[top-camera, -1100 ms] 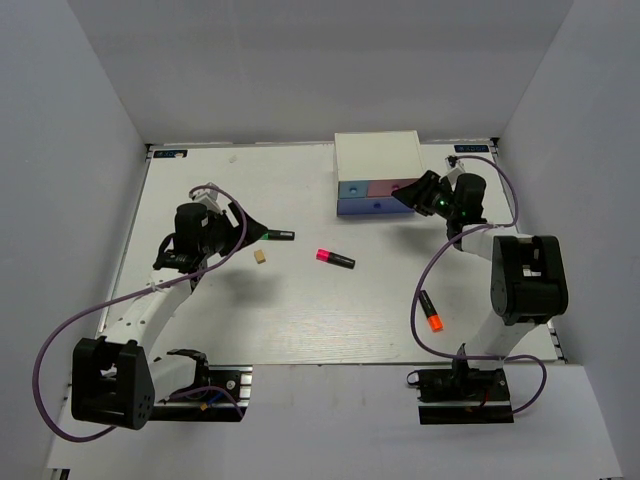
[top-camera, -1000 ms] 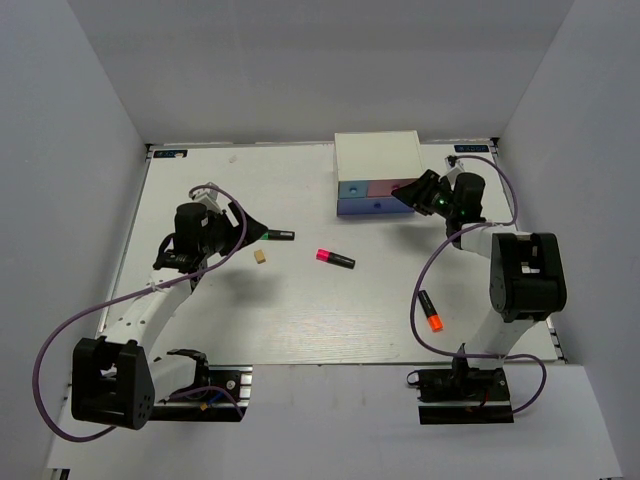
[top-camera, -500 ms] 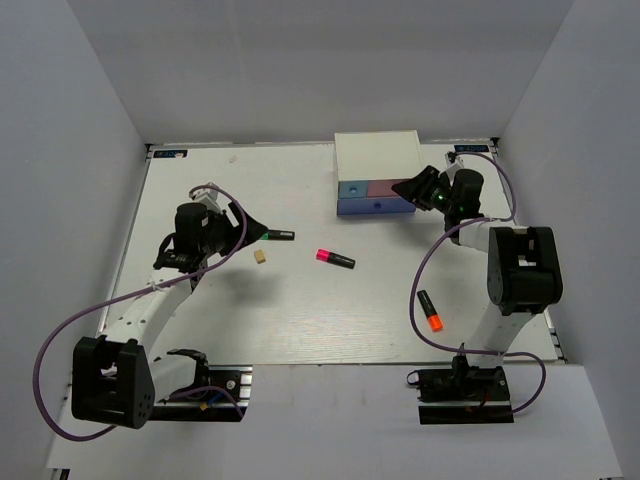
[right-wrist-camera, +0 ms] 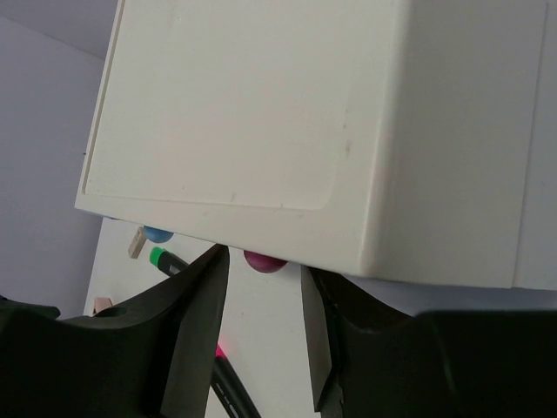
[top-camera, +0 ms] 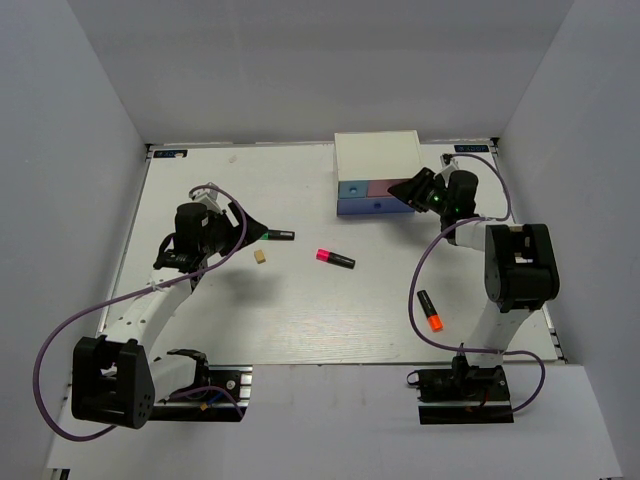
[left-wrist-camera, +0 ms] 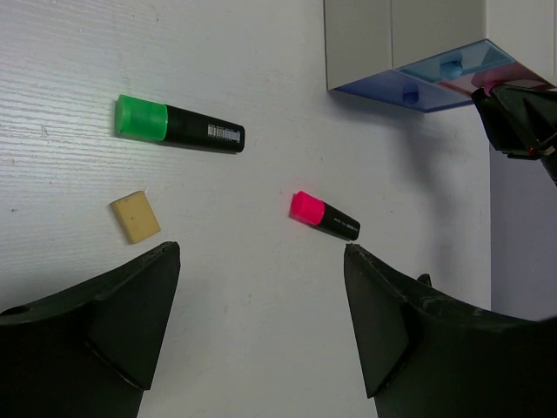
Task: Sort the stationery into containers
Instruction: Open the drawer in the storage box.
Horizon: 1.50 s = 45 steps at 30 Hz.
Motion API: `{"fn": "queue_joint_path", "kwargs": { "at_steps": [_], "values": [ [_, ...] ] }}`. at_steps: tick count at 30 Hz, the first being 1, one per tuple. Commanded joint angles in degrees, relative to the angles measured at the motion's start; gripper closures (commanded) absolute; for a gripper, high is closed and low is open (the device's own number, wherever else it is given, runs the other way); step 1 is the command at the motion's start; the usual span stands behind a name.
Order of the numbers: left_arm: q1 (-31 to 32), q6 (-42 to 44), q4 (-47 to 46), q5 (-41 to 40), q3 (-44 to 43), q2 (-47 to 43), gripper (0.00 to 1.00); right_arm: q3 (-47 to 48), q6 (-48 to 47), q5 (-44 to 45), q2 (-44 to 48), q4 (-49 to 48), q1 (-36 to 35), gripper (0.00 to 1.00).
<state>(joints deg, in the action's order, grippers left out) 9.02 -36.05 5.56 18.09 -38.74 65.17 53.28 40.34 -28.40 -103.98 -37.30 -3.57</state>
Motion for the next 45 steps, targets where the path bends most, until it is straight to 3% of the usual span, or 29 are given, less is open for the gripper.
{"fn": "queue_joint_path", "kwargs": {
  "at_steps": [1,14,24,27,45],
  "values": [
    [0.21,-0.16,-0.55,0.46,-0.55,-0.48,0.14,1.83,0.53,1.16,0.10,-2.87,-0.56,0.56],
    [0.21,-0.16,-0.55,0.46,-0.55,0.05,0.14,4.55,0.00,2.91,-1.40,-1.90,-1.00,0.59],
    [0.21,-0.69,-1.08,0.46,-0.55,0.05,0.16,2.98,0.27,3.62,-0.17,-2.16,-0.91,0.84],
    [0.21,-0.69,-1.08,0.46,-0.55,0.05,0.16,1.48,0.36,3.01,0.71,-2.34,-0.91,0.87],
    [2.14,-3.32,-5.04,6.17,-0.02,3.73,0.19,-13.36,1.23,0.81,11.95,-2.61,-1.26,0.88]
  ]
}}
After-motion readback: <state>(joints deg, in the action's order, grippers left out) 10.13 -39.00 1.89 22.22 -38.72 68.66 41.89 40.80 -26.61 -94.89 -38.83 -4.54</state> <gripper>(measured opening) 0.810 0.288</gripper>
